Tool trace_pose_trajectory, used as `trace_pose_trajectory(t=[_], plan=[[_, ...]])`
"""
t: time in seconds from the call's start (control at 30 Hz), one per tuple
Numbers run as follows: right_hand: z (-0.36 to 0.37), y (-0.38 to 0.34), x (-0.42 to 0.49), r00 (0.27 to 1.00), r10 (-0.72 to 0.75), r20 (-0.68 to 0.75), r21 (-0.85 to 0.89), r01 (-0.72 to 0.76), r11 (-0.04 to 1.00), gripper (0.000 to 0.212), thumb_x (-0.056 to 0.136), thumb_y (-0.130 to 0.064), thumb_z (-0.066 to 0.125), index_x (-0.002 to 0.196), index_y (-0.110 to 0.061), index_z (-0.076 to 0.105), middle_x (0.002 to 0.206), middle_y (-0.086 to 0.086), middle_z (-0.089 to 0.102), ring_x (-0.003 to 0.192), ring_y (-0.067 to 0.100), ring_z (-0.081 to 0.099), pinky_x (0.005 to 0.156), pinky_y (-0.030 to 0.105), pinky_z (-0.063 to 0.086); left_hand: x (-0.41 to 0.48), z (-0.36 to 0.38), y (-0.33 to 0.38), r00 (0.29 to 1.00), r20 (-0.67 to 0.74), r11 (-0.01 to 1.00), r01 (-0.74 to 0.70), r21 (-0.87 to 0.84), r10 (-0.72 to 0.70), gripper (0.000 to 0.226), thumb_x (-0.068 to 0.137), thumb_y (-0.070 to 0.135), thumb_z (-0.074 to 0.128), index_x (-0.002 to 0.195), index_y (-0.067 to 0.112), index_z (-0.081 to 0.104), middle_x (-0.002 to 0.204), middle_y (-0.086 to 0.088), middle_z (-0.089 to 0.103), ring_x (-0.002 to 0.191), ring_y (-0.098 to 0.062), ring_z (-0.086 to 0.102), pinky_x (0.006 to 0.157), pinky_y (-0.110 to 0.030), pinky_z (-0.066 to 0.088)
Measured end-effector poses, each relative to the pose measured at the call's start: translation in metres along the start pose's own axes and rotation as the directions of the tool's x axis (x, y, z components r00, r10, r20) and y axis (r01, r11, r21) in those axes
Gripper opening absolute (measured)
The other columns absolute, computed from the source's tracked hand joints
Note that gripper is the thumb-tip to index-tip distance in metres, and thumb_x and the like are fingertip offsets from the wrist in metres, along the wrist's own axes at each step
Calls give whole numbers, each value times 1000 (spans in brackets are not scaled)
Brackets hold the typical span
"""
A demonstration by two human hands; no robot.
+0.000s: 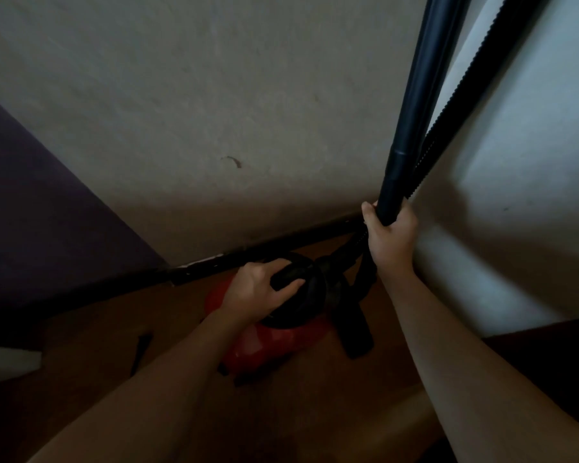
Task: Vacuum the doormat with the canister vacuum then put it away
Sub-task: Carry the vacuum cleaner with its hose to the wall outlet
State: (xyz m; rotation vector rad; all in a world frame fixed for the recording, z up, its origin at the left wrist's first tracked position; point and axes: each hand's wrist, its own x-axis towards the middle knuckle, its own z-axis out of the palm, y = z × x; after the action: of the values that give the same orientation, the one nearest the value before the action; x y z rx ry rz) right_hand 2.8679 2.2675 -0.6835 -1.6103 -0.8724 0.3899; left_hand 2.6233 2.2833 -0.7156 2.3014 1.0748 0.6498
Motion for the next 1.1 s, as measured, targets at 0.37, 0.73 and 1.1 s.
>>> trace_pose_trajectory(t=[0.37, 0.73, 1.1], plan=[[-4, 2, -10, 1000, 20, -4, -13, -20, 1000, 16, 91, -26, 73, 93, -17, 60, 81, -4, 57, 80, 16, 62, 68, 22, 47, 5, -3, -5, 999, 44, 1000, 6, 0, -6, 29, 90, 39, 66, 109, 19, 72, 89, 4, 74, 75, -8, 68, 64, -28, 56], [-7, 7, -23, 994, 110, -2, -48, -110, 993, 26, 86, -28, 79, 104, -18, 63, 96, 0, 67, 94, 20, 67, 85, 43, 59, -22, -11, 2, 988, -59, 990, 141, 7, -140, 35, 89, 44, 66, 114, 20, 68, 103, 6, 66, 90, -6, 62, 77, -22, 55], [-41, -83, -39, 942, -336, 1, -193, 329, 924, 64, 78, -29, 86, 131, -12, 54, 113, 13, 60, 100, 19, 61, 86, 24, 51, -50, -67, 9, 958, -149, 966, 231, -118, -247, 36, 84, 41, 73, 115, 24, 66, 109, 9, 64, 101, -3, 59, 89, -19, 48]])
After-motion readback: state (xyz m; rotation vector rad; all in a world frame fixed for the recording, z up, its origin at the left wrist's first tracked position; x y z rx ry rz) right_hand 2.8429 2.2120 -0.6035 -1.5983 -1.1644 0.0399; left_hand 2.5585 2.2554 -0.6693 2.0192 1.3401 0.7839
